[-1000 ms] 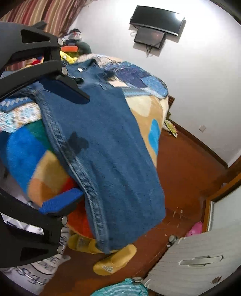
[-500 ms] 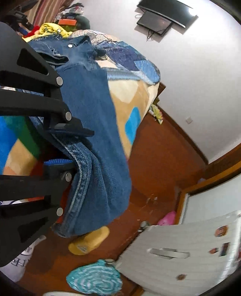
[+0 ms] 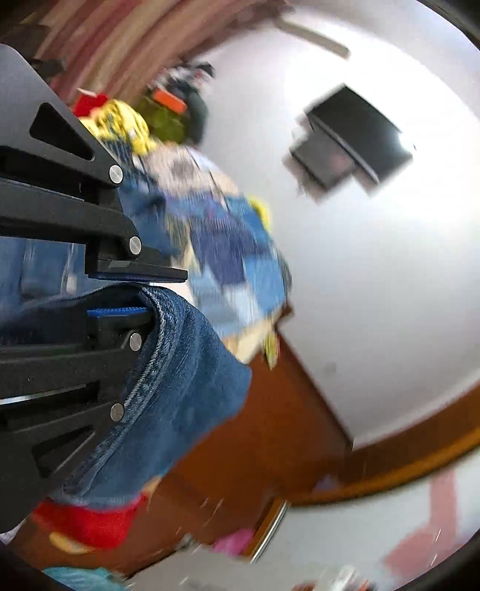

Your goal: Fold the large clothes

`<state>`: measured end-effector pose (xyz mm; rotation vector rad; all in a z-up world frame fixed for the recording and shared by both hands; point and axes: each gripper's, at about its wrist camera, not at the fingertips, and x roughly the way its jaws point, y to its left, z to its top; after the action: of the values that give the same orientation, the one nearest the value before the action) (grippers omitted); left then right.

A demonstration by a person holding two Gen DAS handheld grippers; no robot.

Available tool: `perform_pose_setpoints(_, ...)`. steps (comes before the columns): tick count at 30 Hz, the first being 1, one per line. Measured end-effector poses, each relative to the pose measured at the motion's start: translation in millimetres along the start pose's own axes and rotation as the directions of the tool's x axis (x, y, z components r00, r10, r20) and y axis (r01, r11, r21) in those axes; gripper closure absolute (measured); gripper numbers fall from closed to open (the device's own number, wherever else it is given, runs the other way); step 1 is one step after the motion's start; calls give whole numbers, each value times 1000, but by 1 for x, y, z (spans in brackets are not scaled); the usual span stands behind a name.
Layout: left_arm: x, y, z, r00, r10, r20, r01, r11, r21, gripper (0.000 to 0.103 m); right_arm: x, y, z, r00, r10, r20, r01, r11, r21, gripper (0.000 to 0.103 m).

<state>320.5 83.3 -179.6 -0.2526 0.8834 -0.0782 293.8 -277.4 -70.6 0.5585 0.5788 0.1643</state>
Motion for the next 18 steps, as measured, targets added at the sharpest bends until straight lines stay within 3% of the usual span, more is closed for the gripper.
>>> perform_pose_setpoints(5, -21, 22, -3, 998, 49, 39, -49, 999, 1, 19, 44, 76, -29, 986, 127, -108, -137, 986, -93, 93)
perform_pose_setpoints(10, -34, 44, -12, 994, 91, 55, -90, 996, -21, 19, 111, 125, -99, 937, 134, -321, -200, 963, -181, 93)
perform_pose_setpoints(15, -36, 54, -19, 991, 131, 41, -130, 991, -8, 19, 165, 127, -171, 833, 49, -552, -205, 953, -225, 93)
perform_pose_setpoints(18, -36, 55, -21, 991, 133, 34, -132, 991, -7, 19, 175, 114, -189, 772, 21, -635, -209, 952, -223, 90)
